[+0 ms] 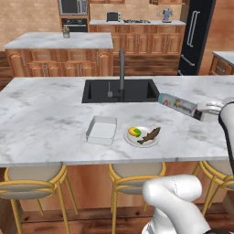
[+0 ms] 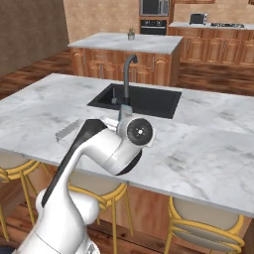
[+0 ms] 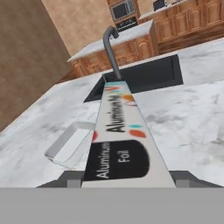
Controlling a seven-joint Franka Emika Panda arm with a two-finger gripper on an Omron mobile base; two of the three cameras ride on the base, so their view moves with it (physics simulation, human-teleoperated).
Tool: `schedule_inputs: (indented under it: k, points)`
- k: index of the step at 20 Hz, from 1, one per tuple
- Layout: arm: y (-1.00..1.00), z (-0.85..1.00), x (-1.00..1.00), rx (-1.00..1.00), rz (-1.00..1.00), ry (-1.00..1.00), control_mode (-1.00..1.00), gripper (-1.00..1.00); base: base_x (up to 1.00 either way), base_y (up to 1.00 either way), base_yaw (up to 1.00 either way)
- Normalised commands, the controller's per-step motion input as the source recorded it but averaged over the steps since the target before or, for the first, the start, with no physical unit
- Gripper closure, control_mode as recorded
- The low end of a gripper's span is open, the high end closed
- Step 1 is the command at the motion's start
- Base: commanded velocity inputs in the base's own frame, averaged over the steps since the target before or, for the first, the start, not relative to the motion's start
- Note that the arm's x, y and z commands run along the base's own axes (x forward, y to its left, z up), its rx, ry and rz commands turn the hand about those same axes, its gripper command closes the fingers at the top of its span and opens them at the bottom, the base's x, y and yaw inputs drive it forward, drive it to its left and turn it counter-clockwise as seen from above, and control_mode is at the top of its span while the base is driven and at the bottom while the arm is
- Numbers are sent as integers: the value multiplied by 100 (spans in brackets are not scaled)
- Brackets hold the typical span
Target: Retrieve the tupperware and aluminum foil from the cabinet and place them on the dining counter near the plate with fish and lemon to prepare for storing leftovers.
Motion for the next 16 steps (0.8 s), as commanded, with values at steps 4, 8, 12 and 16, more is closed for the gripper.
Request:
schedule_inputs:
  k: [4,8,12,16]
  points:
    - [-11,-80,54,-7,0,0,-100,100,0,0,0]
    - [-19,-72,47,-5,0,0,-100,100,0,0,0]
    - [-22,-64,52,0,0,0,-100,100,0,0,0]
    - [-22,-62,59,0,1,0,-100,100,0,0,0]
